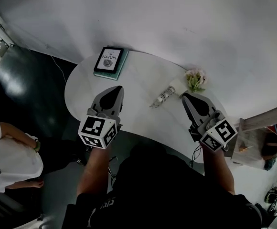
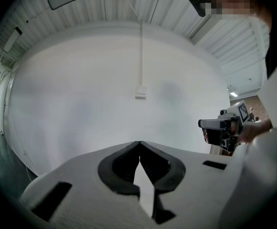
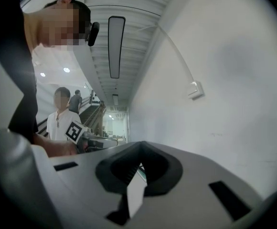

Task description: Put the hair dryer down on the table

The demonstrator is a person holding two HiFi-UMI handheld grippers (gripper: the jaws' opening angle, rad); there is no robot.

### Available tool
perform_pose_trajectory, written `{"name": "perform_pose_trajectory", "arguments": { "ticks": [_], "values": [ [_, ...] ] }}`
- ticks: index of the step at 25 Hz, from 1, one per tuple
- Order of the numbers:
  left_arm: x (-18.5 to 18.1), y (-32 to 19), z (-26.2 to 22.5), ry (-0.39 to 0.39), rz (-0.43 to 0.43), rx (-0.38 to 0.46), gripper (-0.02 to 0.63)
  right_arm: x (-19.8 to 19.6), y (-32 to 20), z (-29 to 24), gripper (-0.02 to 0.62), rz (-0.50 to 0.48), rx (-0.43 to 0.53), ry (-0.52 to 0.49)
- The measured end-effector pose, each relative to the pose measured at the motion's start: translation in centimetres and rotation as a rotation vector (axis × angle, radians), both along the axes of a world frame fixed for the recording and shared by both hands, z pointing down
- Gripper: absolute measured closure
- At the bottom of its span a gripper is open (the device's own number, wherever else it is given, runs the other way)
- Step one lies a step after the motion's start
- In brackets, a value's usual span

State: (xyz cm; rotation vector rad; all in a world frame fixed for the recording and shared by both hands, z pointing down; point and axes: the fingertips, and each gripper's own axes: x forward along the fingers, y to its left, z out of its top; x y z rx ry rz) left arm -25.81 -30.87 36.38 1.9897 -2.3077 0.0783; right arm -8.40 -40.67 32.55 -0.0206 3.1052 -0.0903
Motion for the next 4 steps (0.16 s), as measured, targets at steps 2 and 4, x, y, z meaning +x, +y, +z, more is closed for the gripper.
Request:
{"name": "perform_pose_trajectory", "arguments": {
  "ticks": [2,4],
  "values": [
    [0.14,0.08,0.29,0.005,-0.005,-0.005,0.598,0.09,-0.03,0.28,0.592,-0.004,-0.007,0.004],
    [0.33,0.15,0.59,0.010,-0.008,-0.009,0.598,0.26,-0.07,0.59,0.592,-0.006,-0.014,0.010]
  ]
}}
